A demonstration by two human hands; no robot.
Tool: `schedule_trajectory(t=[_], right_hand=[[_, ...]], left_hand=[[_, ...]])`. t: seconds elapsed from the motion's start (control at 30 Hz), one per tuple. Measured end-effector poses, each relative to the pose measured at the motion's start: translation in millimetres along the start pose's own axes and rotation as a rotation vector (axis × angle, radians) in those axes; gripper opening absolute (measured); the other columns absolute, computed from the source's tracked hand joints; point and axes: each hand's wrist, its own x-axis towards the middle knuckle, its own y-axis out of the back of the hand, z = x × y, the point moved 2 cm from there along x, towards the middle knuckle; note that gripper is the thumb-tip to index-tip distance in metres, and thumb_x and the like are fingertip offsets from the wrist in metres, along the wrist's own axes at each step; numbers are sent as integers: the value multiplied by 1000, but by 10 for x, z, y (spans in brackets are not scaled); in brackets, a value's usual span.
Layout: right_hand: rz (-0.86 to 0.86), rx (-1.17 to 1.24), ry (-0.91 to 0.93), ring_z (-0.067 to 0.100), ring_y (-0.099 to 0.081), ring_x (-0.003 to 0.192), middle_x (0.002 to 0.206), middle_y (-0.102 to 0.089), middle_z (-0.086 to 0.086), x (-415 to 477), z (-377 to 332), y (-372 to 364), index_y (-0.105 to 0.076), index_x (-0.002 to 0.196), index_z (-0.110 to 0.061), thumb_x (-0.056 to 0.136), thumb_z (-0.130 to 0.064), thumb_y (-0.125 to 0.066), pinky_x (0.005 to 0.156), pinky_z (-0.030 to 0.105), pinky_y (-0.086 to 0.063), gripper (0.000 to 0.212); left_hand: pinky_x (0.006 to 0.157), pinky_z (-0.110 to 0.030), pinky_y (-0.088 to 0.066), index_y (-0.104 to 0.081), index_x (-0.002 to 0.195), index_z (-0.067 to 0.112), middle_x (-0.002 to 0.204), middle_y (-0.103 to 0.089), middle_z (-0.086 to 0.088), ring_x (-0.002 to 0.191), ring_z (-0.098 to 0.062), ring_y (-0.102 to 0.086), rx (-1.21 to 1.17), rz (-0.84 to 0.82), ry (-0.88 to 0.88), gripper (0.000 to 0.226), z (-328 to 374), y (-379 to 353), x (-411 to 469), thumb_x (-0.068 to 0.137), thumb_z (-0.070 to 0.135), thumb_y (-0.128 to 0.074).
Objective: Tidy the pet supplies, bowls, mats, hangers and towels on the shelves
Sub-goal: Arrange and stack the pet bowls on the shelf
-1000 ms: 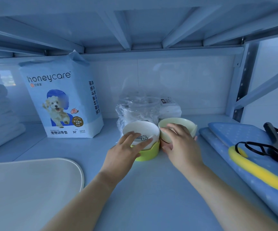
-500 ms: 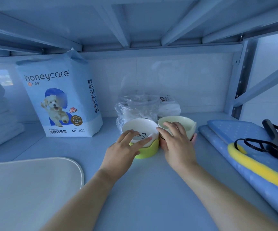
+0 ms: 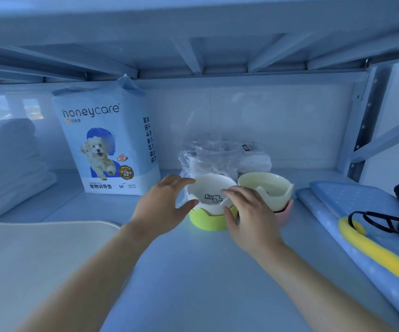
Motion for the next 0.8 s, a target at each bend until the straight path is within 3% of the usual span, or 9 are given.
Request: schedule_trajectory(t=[0.07, 0.13, 0.37, 0.57, 0.8], right_hand=[[-17, 3, 28, 24, -62, 99, 105, -65, 1, 81, -88, -9, -66, 106, -11, 77, -10, -69, 69, 29, -54, 29], [-53, 22, 50, 25, -60, 101, 108, -64, 2, 175, -183, -37, -65, 108, -11, 80, -12, -66, 70, 33, -55, 27], [-129, 60, 115, 14, -46, 116, 123, -56, -6, 454, -505, -301, -56, 124, -19, 91, -24, -52, 80, 29, -45, 33], [-159, 82, 87, 17, -46, 116, 123, -55, -4, 680, -846, -665, -53, 126, -19, 91, -27, -51, 84, 36, -48, 35], [-235, 78, -36, 20, -44, 120, 129, -50, -2, 912, -1296, -1281, -44, 133, -18, 93, -29, -50, 90, 33, -44, 42]], left_hand=[[85, -32, -47, -46, 127, 41, 127, -48, 16, 114, -10, -49, 39, -18, 5, 43, -77, 132, 5, 85, 51, -53], [86, -32, -47, -47, 126, 40, 128, -48, 15, 114, -12, -50, 73, -20, 17, 42, -152, 256, 0, 86, 50, -53], [77, -28, -43, -47, 125, 42, 122, -50, 17, 99, -9, -52, 122, -50, 81, 40, -546, 506, -135, 86, 52, -53], [81, -29, -45, -48, 122, 43, 127, -49, 19, 112, -7, -50, 162, -69, 107, 38, -1156, 677, -196, 86, 51, -53], [80, -27, -45, -57, 115, 38, 118, -57, 12, 103, -8, -54, 7, -61, 237, 33, -2089, 816, -159, 84, 48, -58]])
